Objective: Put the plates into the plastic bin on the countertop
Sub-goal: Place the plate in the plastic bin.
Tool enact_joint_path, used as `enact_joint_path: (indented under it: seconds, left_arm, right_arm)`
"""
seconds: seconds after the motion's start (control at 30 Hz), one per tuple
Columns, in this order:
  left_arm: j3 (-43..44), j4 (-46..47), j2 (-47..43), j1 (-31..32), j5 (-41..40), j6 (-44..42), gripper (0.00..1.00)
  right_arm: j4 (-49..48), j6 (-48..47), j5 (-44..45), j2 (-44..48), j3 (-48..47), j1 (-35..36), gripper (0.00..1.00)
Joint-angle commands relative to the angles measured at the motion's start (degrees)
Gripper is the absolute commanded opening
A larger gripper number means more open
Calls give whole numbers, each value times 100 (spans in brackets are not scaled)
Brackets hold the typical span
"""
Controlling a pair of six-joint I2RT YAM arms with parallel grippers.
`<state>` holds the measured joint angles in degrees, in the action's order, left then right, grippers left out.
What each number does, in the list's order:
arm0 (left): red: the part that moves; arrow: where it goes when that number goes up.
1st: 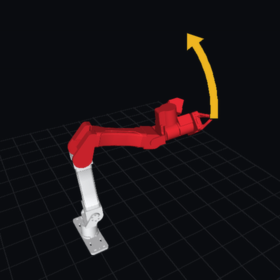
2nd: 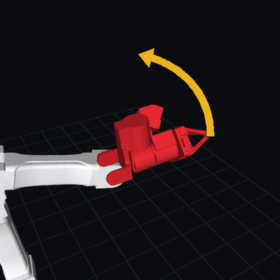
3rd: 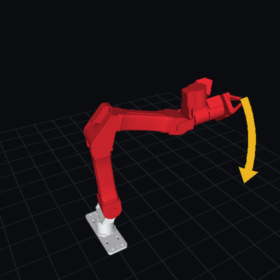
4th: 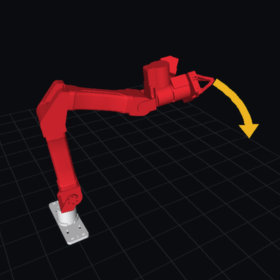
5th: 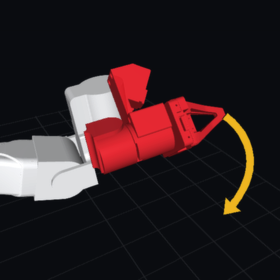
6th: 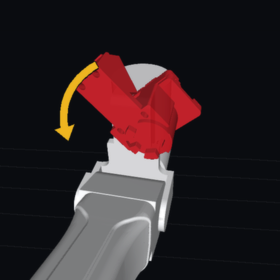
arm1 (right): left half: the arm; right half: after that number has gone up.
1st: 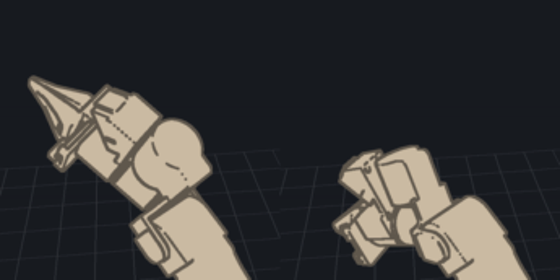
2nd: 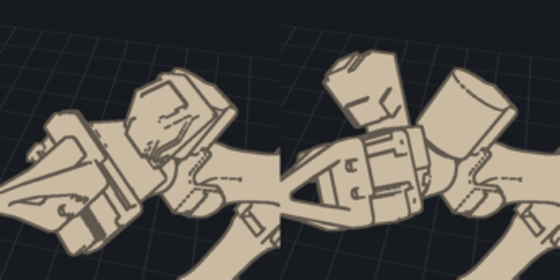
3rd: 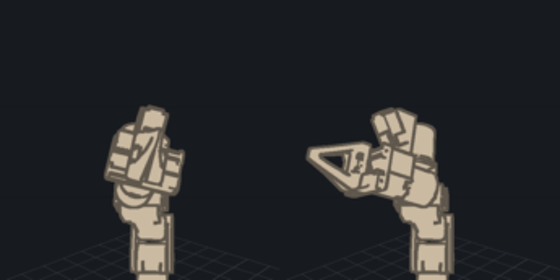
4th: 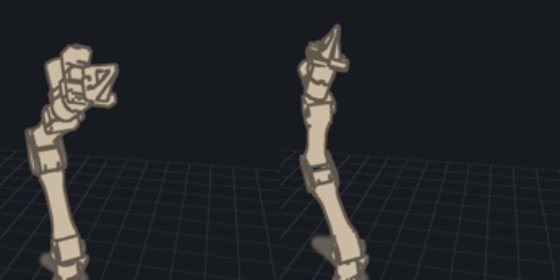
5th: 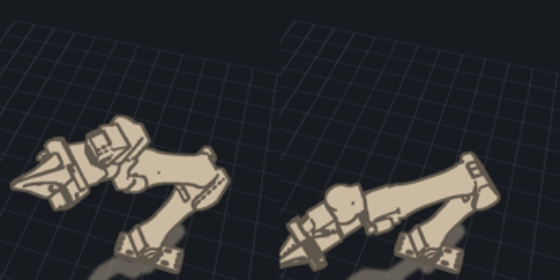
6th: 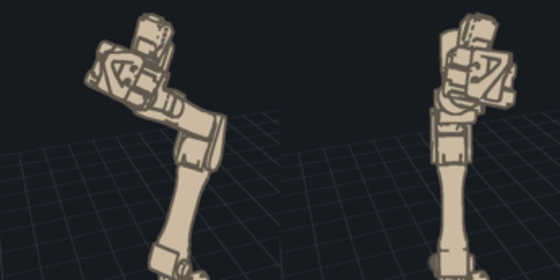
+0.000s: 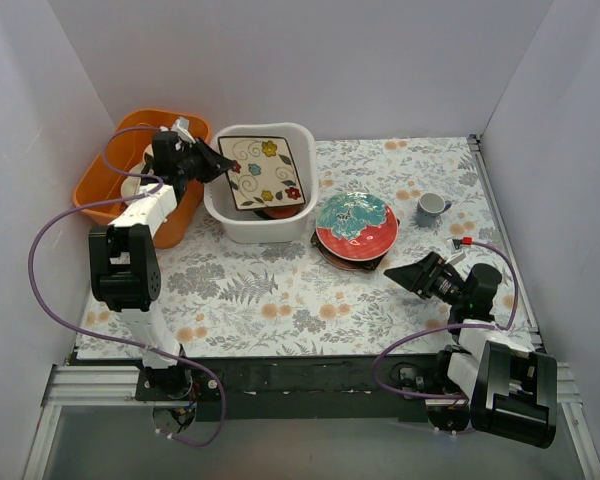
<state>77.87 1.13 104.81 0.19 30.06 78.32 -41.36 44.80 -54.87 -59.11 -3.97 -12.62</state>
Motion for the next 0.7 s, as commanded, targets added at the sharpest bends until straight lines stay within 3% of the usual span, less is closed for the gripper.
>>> enact_joint_path:
  seconds: [0.0,0.4,0.67]
  left_arm:
    - [615,371,-163,-10,518,140,0]
    - [1222,-508,294,157,465,-265,4]
    - [1591,-1009,548,280,395,-476,16]
  right_arm:
    - [49,-199,-138,-74,-219,5,93]
    - [58,-243,-147,-206,-227,5,93]
    - [102,-296,-164,-215,-219,5,93]
